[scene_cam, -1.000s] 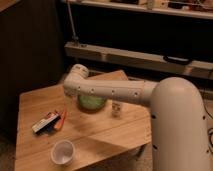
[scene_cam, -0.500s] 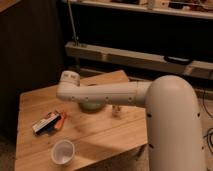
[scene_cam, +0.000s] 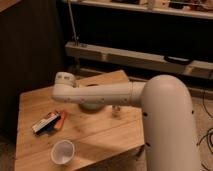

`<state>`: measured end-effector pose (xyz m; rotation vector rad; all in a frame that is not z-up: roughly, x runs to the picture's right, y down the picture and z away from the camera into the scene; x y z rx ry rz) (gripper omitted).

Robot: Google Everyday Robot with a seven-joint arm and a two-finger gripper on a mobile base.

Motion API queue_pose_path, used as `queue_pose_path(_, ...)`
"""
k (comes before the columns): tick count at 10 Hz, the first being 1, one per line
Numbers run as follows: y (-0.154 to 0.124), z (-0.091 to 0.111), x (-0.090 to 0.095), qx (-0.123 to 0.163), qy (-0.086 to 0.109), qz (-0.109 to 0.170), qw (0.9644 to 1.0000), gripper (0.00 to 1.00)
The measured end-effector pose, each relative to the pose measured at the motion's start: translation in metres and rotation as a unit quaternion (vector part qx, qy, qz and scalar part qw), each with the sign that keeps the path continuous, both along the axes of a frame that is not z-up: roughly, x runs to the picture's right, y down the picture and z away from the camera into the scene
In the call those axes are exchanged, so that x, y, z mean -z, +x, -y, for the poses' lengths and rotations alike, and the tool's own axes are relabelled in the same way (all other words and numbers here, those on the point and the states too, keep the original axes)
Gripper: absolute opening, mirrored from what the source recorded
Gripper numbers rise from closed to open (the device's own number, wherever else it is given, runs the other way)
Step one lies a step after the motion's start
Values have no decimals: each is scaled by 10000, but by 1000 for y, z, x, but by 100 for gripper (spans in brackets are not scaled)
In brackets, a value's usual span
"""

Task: Place the pepper in the ceramic bowl

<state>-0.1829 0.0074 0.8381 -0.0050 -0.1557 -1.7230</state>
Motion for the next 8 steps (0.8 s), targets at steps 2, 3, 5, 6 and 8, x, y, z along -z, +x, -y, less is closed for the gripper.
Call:
queue_pose_path(2,4,2,-4,-484,-636,167,9967,80)
queue_pose_path(3,3,3,-5,-942,-1018,182,9902,80)
queue_pose_path(5,-5,5,-8,-1940,-1866,123,9630,80)
queue_pose_path(6,-8,5,-8,-2262,-2193,104,9490,80)
queue_pose_path(8,-10,5,-7,-2513,-2456,101,9362,80)
